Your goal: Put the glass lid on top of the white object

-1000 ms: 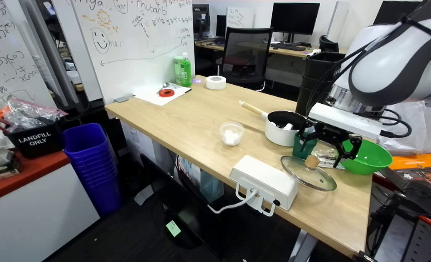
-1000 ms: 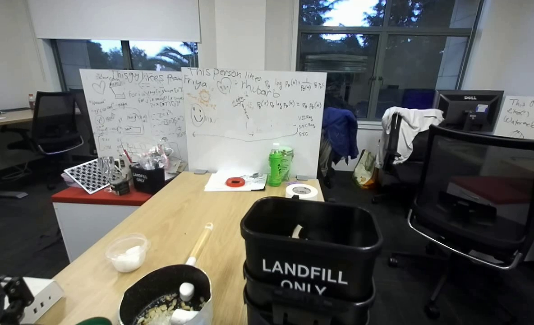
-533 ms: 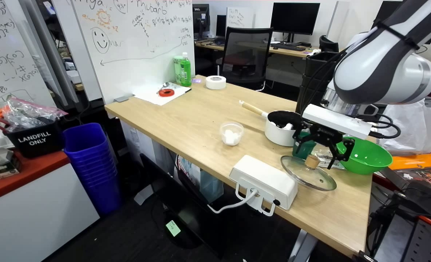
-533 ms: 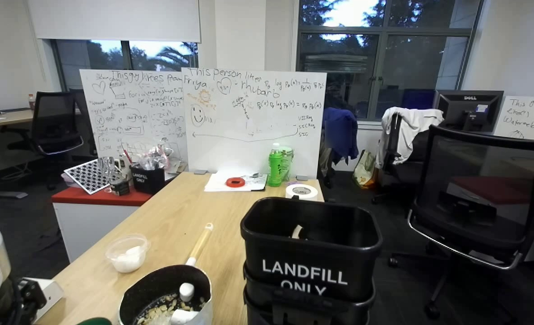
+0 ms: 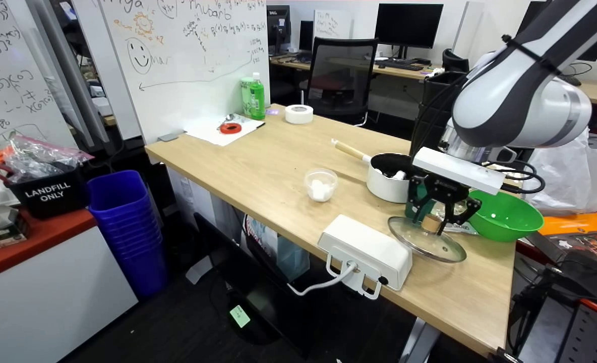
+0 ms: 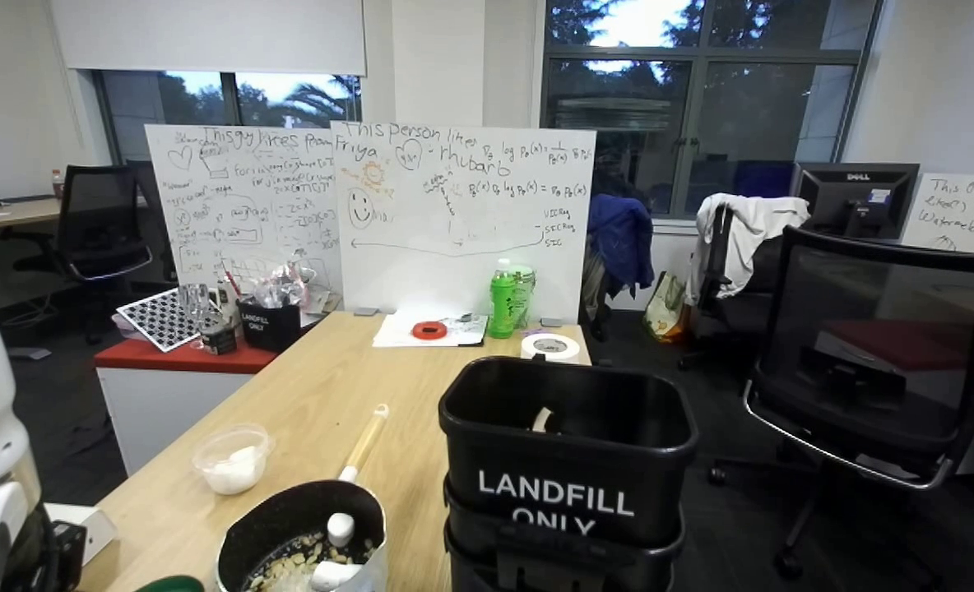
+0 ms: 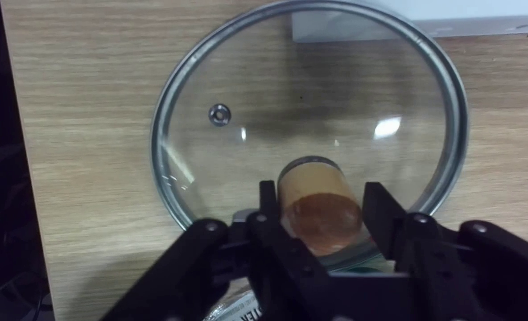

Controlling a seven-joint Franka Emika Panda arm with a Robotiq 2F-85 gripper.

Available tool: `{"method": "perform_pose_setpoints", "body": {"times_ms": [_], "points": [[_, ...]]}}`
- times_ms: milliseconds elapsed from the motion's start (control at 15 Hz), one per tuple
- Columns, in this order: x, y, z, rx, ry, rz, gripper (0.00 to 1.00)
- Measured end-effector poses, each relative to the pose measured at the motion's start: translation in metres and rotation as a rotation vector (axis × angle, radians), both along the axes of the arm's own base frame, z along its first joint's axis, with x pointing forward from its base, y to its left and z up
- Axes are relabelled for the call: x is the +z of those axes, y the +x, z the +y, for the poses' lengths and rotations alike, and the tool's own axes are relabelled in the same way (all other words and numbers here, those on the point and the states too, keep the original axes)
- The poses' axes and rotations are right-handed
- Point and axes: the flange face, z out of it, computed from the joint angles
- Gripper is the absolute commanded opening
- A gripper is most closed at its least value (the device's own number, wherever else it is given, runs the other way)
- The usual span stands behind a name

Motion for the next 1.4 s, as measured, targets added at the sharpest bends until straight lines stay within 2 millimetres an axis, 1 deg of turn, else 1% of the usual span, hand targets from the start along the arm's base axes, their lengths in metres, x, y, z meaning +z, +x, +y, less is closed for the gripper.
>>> {"method": "perform_pose_setpoints", "body": {"times_ms": [67, 133, 400, 600, 733, 933, 1067, 1133, 1200, 1400], "points": [[0.000, 0.000, 0.000, 0.000, 0.000, -0.001, 0.17], [0.000, 0.001, 0.000, 0.001, 0.000, -0.002, 0.15], [0.001, 0.000, 0.000, 0.020, 0.003, -0.002, 0.15], [0.002, -0.004, 0.005, 0.056, 0.030, 0.043, 0.15], [0.007, -0.009, 0.009, 0.100, 0.041, 0.075, 0.15], [0.020, -0.017, 0.018, 0.185, 0.006, 0.087, 0.15], [0.033, -0.017, 0.028, 0.240, -0.037, 0.068, 0.15], [0.040, -0.017, 0.036, 0.270, -0.061, 0.054, 0.15], [0.047, -0.016, 0.046, 0.304, -0.090, 0.038, 0.15], [0.062, -0.015, 0.086, 0.393, -0.182, -0.021, 0.15]]}}
